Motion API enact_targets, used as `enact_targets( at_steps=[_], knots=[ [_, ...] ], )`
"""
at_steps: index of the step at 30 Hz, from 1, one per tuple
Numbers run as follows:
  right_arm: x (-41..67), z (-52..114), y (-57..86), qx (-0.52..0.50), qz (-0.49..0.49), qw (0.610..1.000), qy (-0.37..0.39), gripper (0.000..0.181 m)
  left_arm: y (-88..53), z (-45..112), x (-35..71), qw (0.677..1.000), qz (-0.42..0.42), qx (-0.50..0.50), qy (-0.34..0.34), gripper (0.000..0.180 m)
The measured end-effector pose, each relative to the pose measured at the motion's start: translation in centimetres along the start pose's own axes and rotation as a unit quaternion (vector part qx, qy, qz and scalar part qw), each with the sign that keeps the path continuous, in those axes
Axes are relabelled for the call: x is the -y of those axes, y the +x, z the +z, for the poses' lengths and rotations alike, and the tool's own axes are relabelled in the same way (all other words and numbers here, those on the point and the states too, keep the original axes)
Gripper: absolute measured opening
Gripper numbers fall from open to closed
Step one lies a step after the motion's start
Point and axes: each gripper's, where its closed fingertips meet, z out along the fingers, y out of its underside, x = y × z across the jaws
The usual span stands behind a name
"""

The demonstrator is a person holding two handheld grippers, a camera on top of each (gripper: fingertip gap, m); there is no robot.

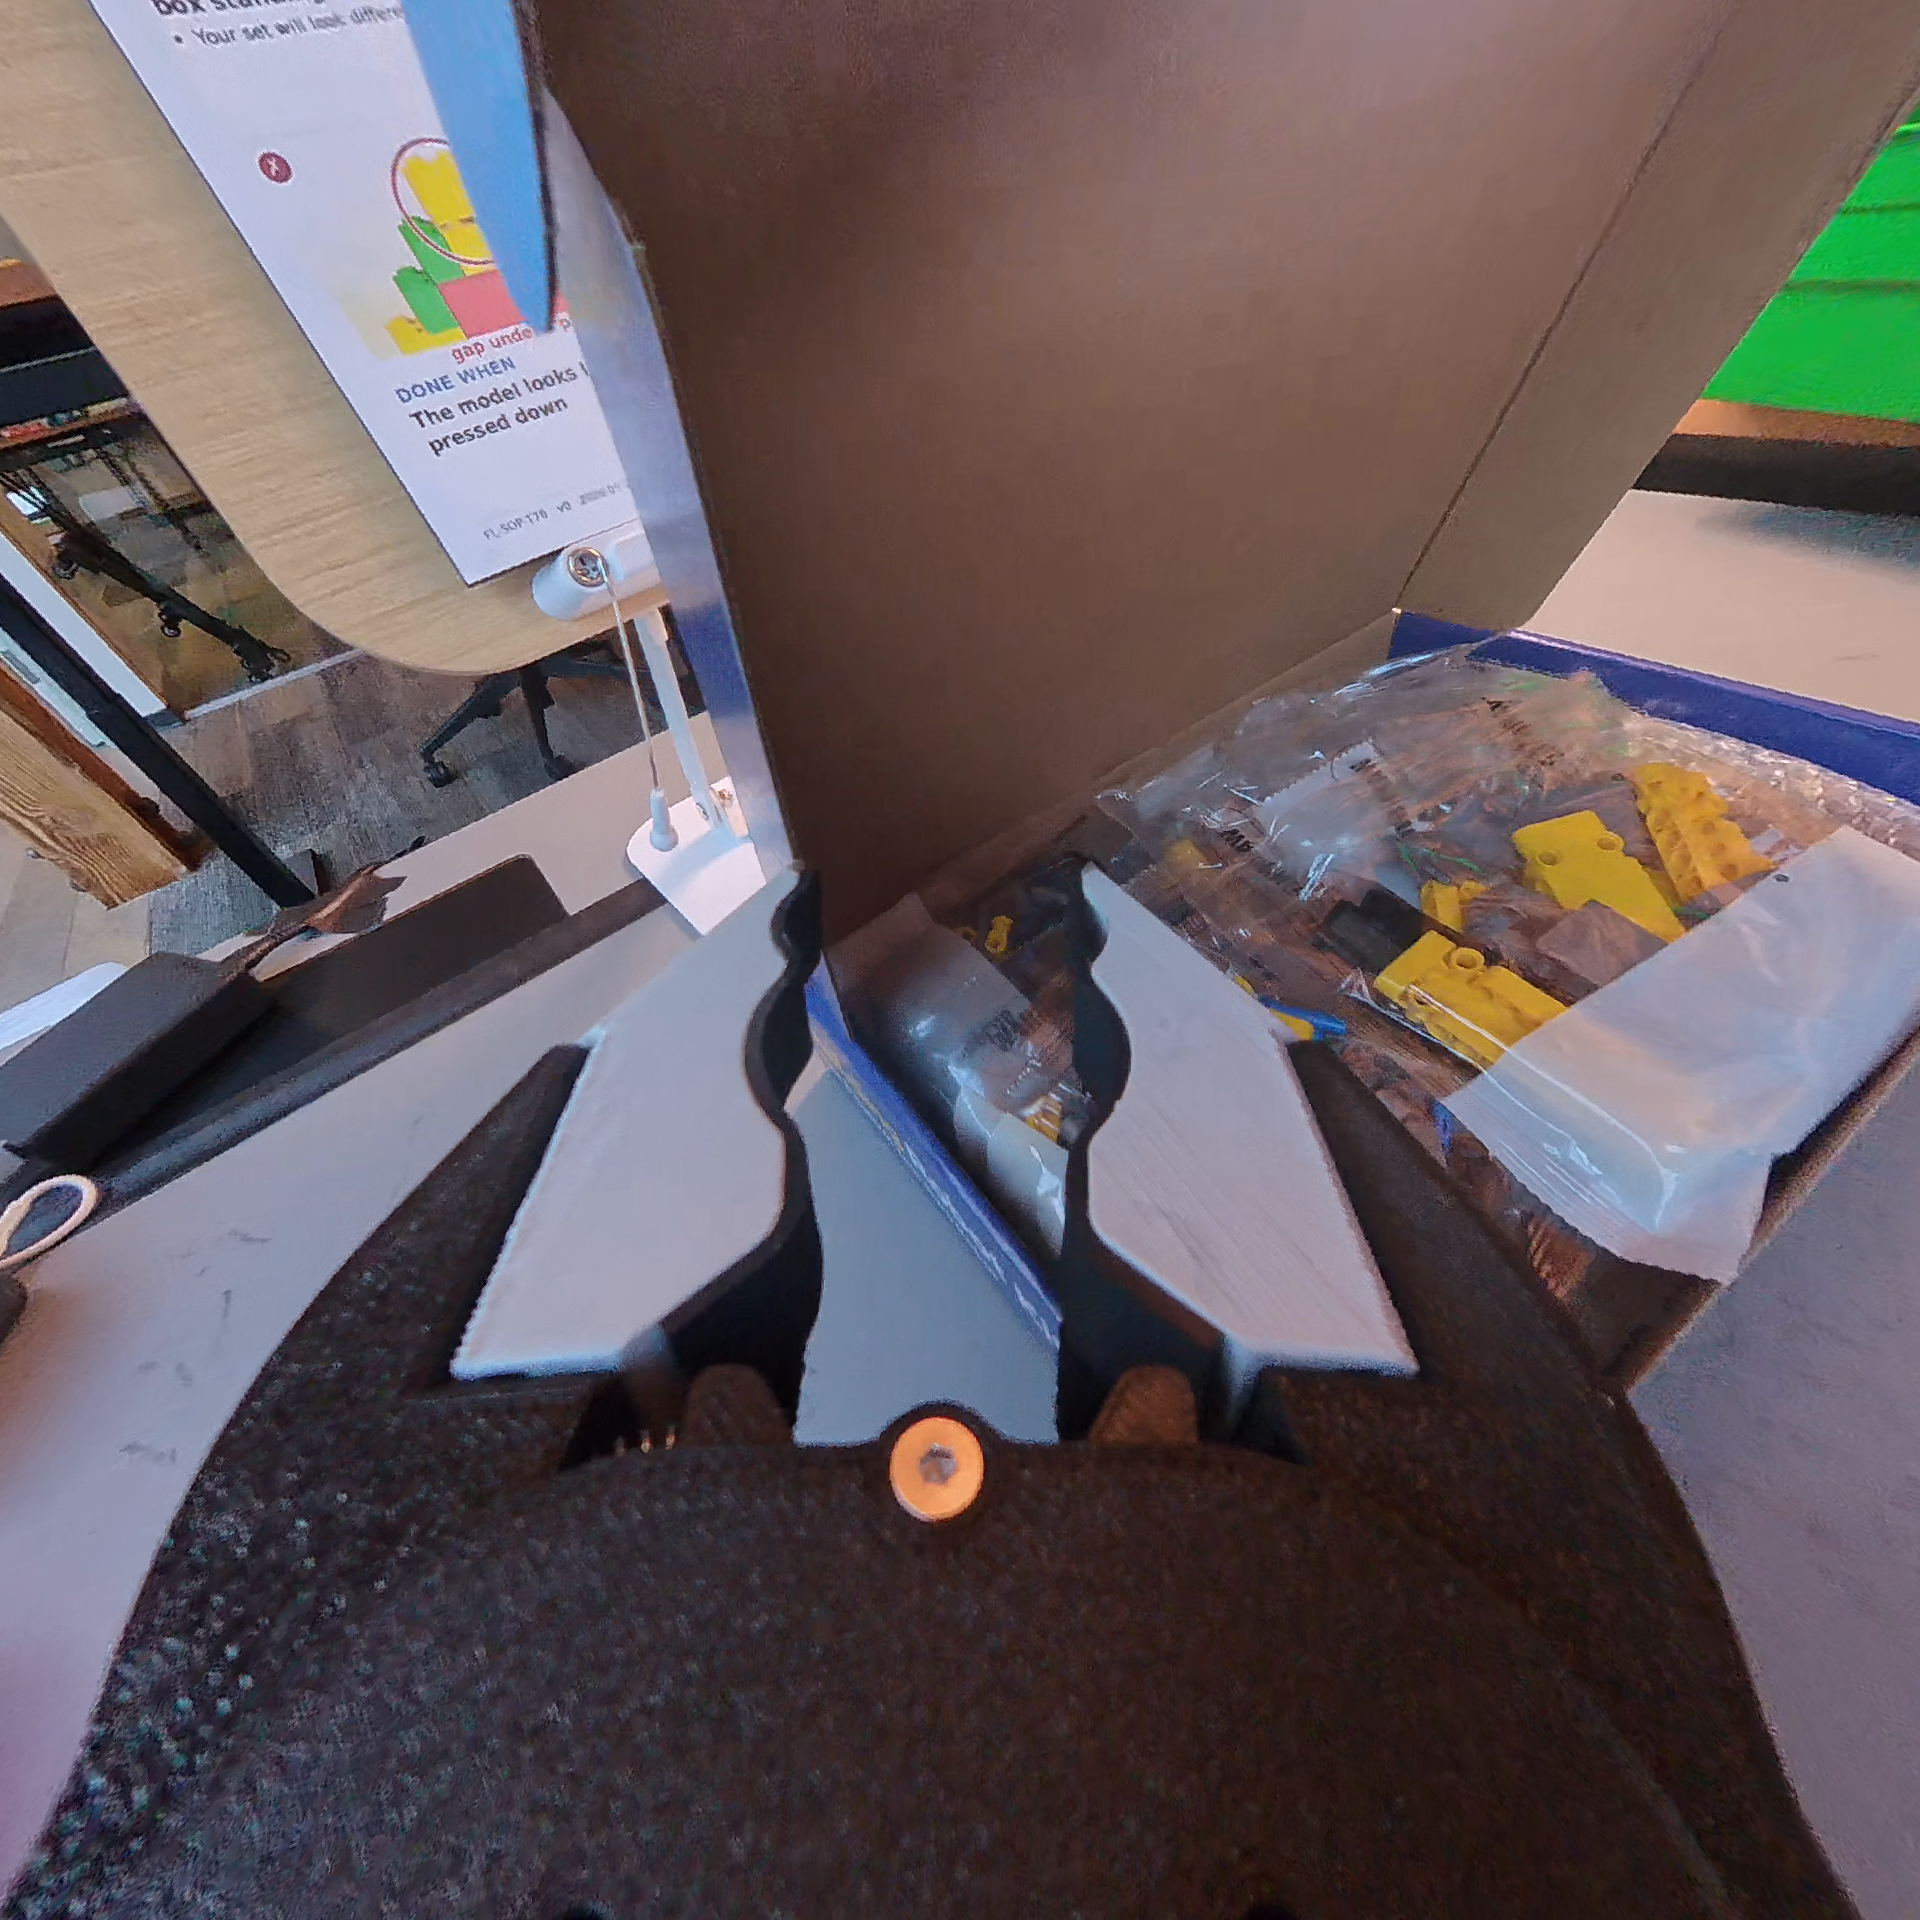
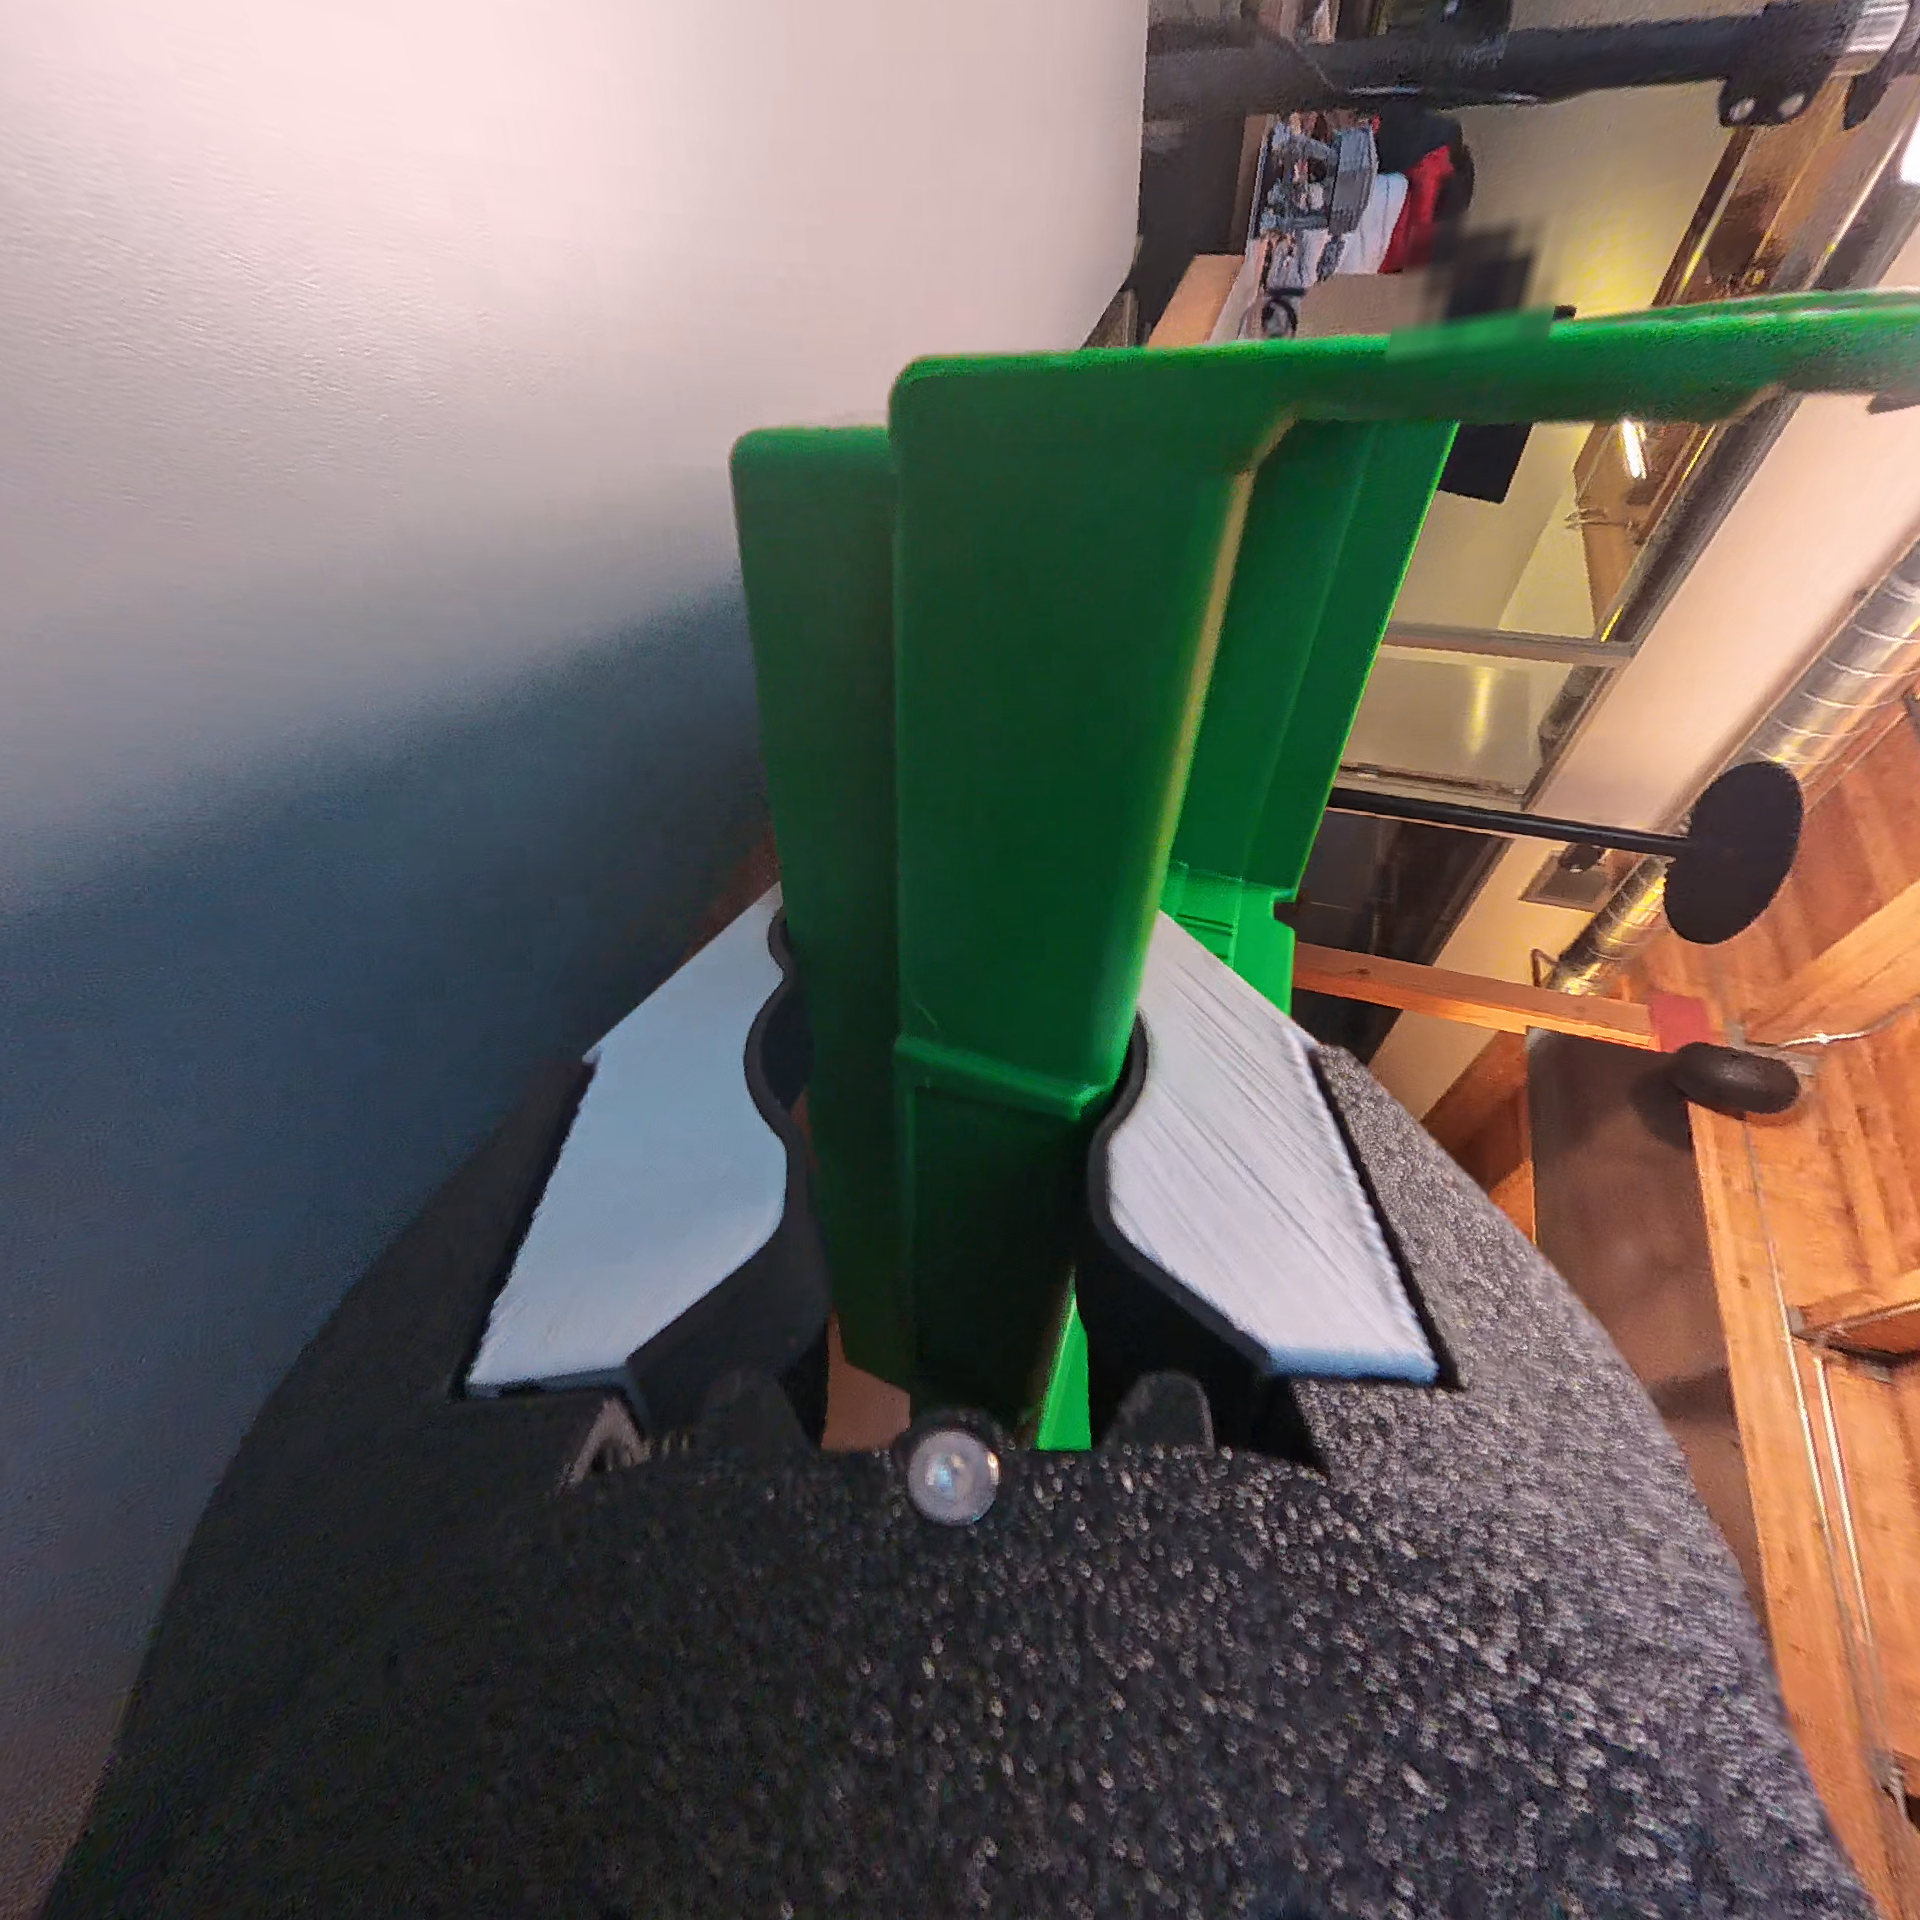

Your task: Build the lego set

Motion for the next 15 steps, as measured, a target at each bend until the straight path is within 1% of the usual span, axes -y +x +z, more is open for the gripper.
enact_targets(
  at_steps=[5, 12, 15],
  knots=[
    [2.2, -3.2, 0.2, -0.014, 0.007, 1.0, 0.014, 0.05, 0.8, -3.1, -0.5, 1.0, -0.007, 0.002, 0.002, 0.052],
    [7.9, -12.5, 3.9, -0.05, 0.007, 0.995, 0.089, 0.049, 4.8, -8.9, -0.6, 0.999, 0.012, -0.017, 0.024, 0.052],
    [10.9, -17.1, 6.4, -0.081, 0.005, 0.989, 0.127, 0.049, 7.0, -11.2, 0.9, 0.998, 0.031, -0.029, 0.051, 0.052]
  ],
)
